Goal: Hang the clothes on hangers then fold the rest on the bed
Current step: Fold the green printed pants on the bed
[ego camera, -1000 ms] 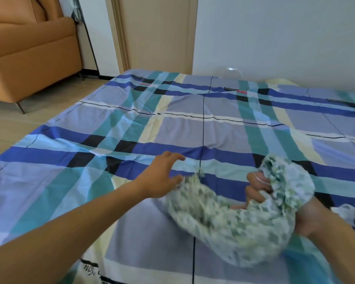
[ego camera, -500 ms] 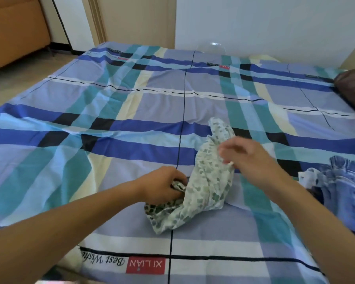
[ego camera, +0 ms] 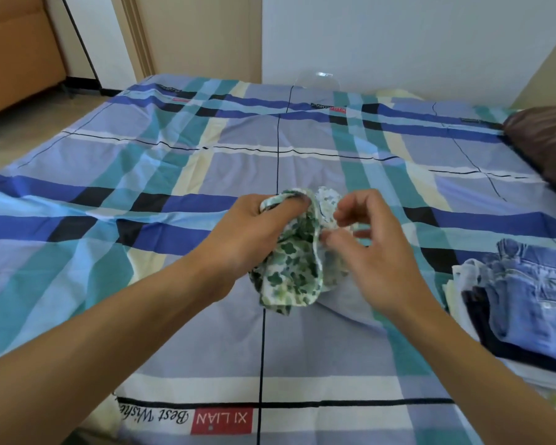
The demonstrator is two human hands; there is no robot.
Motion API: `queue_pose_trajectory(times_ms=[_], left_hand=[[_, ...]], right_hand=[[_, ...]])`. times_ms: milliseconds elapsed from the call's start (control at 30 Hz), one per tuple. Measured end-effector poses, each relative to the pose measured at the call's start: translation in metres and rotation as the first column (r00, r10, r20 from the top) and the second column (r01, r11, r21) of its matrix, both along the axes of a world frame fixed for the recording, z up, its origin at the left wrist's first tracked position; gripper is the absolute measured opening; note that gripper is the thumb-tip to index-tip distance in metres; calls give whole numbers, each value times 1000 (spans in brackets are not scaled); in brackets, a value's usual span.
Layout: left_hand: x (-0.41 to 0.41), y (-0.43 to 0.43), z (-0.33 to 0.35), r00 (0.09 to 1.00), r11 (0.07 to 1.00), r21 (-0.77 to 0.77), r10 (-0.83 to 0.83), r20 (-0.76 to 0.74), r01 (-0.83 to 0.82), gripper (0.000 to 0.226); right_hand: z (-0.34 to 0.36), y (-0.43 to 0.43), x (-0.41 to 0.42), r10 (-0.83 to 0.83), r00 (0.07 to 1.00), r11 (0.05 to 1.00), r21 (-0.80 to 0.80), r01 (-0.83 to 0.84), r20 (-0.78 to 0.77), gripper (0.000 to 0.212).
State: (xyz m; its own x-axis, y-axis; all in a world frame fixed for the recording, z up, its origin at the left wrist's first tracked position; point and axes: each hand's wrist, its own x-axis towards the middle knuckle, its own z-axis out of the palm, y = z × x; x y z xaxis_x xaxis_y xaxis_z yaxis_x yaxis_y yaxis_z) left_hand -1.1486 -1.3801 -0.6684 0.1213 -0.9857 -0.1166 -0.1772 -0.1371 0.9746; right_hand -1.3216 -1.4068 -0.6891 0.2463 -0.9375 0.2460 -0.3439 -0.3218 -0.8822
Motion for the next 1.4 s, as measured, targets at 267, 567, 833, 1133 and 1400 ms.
queue_pose_trajectory(times_ms=[267,567,833,1133,1400], left_hand=[[-2,4,8,995,996,-18,-86,43,87,55],[15,12,-12,920,955,161,-181,-347,249,33],[0,17,-53,956,960,82,-276,99,268,43],[-3,15,-63,970,947,211,-230,-76,241,25],[-12,14,-44,751,973,228,179,-635,-39,26]], right_hand=[[-11,0,8,116,968,993,62,-104,-224,28],[-30,-28,-14,39,992,923,385,10,-120,39],[-16,-11,2,-57,869,713,629,-309,492,40],[-1,-22,-28,277,952,787,538,-302,129,24],[-45,-44,-31,191,801,946,325,6,-568,32]])
